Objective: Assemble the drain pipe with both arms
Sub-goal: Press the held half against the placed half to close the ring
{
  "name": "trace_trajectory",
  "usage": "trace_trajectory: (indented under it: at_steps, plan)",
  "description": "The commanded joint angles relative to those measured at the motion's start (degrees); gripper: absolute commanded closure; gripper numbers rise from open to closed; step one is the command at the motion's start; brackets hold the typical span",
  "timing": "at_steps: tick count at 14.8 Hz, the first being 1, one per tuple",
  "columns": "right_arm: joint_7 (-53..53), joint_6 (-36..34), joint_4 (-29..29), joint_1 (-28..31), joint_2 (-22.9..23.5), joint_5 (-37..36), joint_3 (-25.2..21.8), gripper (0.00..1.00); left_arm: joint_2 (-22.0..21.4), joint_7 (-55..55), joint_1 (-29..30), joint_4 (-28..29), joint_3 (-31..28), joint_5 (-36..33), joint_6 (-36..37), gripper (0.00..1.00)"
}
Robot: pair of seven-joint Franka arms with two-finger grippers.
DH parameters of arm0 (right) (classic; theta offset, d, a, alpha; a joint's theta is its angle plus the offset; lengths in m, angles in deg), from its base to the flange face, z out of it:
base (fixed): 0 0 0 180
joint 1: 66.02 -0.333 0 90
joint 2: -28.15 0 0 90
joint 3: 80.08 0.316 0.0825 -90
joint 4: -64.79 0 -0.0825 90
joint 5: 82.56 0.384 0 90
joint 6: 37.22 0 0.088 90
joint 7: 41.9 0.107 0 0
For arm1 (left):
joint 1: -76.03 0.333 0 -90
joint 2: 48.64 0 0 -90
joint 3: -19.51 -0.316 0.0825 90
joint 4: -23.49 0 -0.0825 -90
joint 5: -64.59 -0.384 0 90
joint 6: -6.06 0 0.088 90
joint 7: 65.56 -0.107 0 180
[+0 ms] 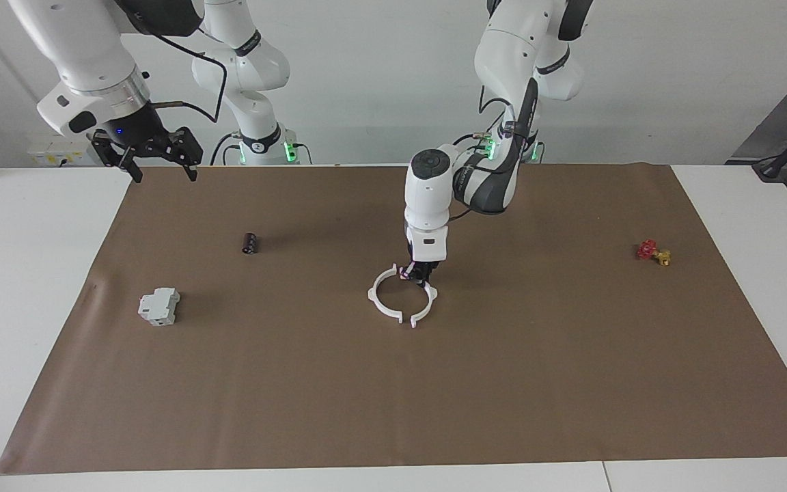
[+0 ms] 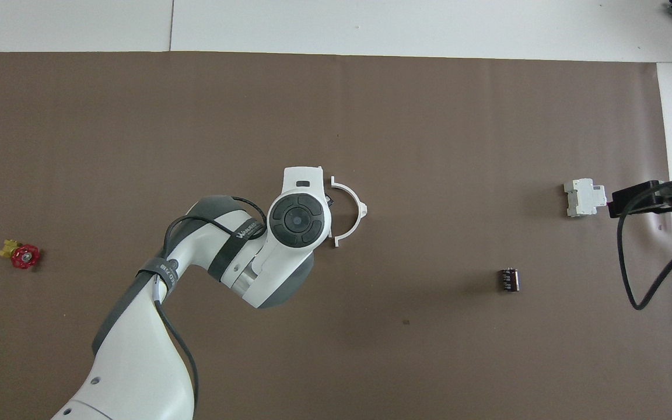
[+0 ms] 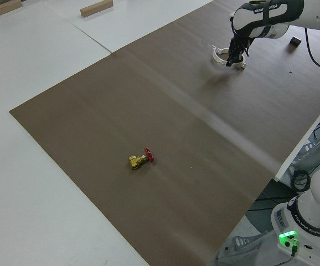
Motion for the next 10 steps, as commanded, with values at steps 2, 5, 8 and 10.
trace_trajectory:
  at_steps: [2,5,8,10]
  plan:
    - [-0.45,-0.66,0.75,1.06,-1.00,0.68,0.63,0.00,-0.15,1.16,-1.16,0.57,-0.88,-1.44,0.60,1.00]
    - [-0.45,-0.66,0.75,1.06,-1.00,0.77,0.63,0.00,-0.32,1.16,-2.21,1.27,-0.88,-1.35,0.34,1.00]
    - [-0.45,-0.66,0.75,1.06,-1.00,0.77,0.63,0.00,-0.32,1.16,-2.21,1.27,-0.88,-1.35,-0.10,1.00]
    - [-0.45,-0.66,0.75,1.06,-1.00,0.77,0.63,0.00,-0.32,1.16,-2.30,1.45,-0.88,-1.35,-0.19,1.00]
